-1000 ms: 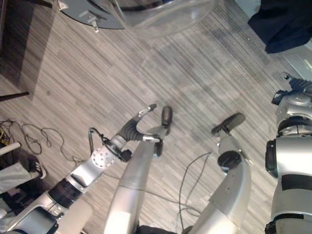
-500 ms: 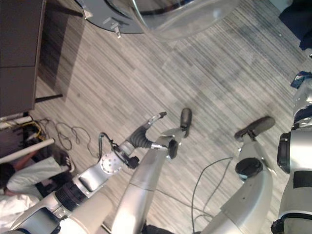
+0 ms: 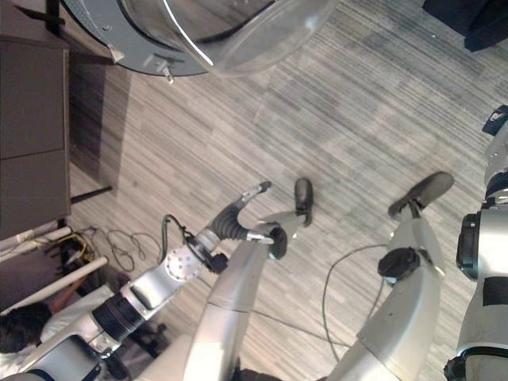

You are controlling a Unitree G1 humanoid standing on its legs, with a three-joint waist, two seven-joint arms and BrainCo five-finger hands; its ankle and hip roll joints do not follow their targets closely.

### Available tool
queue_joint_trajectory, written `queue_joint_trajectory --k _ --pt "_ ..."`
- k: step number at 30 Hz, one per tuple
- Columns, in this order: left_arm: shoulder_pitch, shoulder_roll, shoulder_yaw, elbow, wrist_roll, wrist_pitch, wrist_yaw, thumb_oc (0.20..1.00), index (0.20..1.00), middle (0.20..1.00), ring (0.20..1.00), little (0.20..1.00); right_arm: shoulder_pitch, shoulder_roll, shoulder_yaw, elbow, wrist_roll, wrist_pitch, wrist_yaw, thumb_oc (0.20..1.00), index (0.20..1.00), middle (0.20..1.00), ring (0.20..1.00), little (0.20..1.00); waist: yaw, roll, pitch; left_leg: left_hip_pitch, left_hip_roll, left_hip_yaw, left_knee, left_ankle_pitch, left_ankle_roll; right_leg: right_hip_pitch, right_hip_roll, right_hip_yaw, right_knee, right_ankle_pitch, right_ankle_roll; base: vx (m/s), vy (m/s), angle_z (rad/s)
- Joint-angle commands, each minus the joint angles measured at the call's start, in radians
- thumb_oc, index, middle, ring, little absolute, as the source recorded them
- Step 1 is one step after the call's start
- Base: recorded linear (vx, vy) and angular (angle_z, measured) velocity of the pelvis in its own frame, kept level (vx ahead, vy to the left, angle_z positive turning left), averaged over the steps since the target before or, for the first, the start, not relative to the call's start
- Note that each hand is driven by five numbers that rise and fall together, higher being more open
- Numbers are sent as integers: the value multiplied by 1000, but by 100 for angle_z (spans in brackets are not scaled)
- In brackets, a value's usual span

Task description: Grab the laundry basket,head to the washer,open it,put in the laundry and shut it.

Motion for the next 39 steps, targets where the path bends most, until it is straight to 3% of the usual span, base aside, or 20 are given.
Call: queue_joint_trajectory --k 1,6,17,20,24,26,31,32,33,34,37,39 --pt "104 -45 21 -17 -5 -46 18 1000 1000 1000 1000 1000 117 -32 52 -58 49 -68 11 200 200 200 200 200 -11 67 -91 -7 3 -30 -112 -6 -76 -29 -49 62 225 -277 145 -3 -24 -7" --pt "91 -27 41 -23 21 -67 41 1000 1000 1000 1000 1000 110 60 -48 -90 262 -141 62 200 200 200 200 200 5 56 -91 -9 5 -36 -93 -19 -72 -12 -33 55 224 -280 134 -5 -20 -2" --pt "71 -26 28 -24 64 -74 65 1000 1000 1000 1000 1000 51 177 -78 -91 385 -193 74 200 200 200 200 200 37 66 -96 -28 1 -44 -81 -18 -73 -15 -27 50 237 -289 123 0 -1 0" --pt "57 -30 19 -12 89 -65 73 1000 1000 1000 1000 1000 23 216 -86 -132 443 -234 75 200 200 200 200 200 46 67 -101 -35 4 -49 -78 -16 -76 -18 -25 45 237 -290 122 0 0 0" --pt "57 -18 15 -13 116 -68 85 1000 1000 1000 1000 1000 -27 213 -86 -240 458 -301 42 200 200 200 200 200 56 64 -110 -17 9 -50 -116 -2 -80 -1 -21 29 216 -281 128 0 0 0" --pt "73 -2 18 -26 115 -71 84 1000 1000 1000 1000 1000 -49 170 -78 -310 432 -336 12 200 200 200 200 200 61 58 -118 2 11 -52 -143 6 -82 18 -16 19 194 -274 132 0 0 0" --pt "94 26 25 -33 103 -74 68 1000 1000 1000 1000 1000 -67 102 -44 -366 379 -333 -21 200 200 200 200 200 58 46 -123 48 15 -61 -192 20 -83 64 0 2 150 -260 138 -8 -6 -2" --pt "100 30 29 -35 99 -74 64 1000 1000 1000 1000 1000 -59 84 -32 -381 352 -322 -26 260 260 260 260 260 52 38 -125 57 19 -63 -202 24 -84 74 2 -2 139 -258 137 0 0 0" --pt "101 29 31 -36 93 -75 63 1000 1000 1000 1000 1000 -49 84 -28 -378 338 -311 -29 501 501 501 501 501 49 35 -123 62 21 -65 -207 26 -84 79 4 -4 134 -257 136 -23 -20 8" --pt "103 30 32 -38 84 -75 62 1000 1000 1000 1000 1000 -35 86 -22 -368 312 -289 -33 1000 1000 1000 1000 1000 43 29 -118 71 23 -66 -215 30 -85 90 8 -8 124 -256 133 -21 -17 7" --pt "94 19 32 -29 71 -74 68 1000 1000 1000 1000 1000 -3 109 17 -258 249 -197 -11 1000 1000 1000 1000 1000 24 19 -99 72 30 -67 -223 35 -87 91 16 -6 112 -254 128 -13 -15 -9" --pt "92 15 31 -24 76 -73 68 1000 1000 1000 1000 1000 1 110 26 -211 241 -177 8 1000 1000 1000 1000 1000 20 18 -95 70 31 -67 -223 37 -88 87 17 -5 112 -254 126 -7 -26 -9"
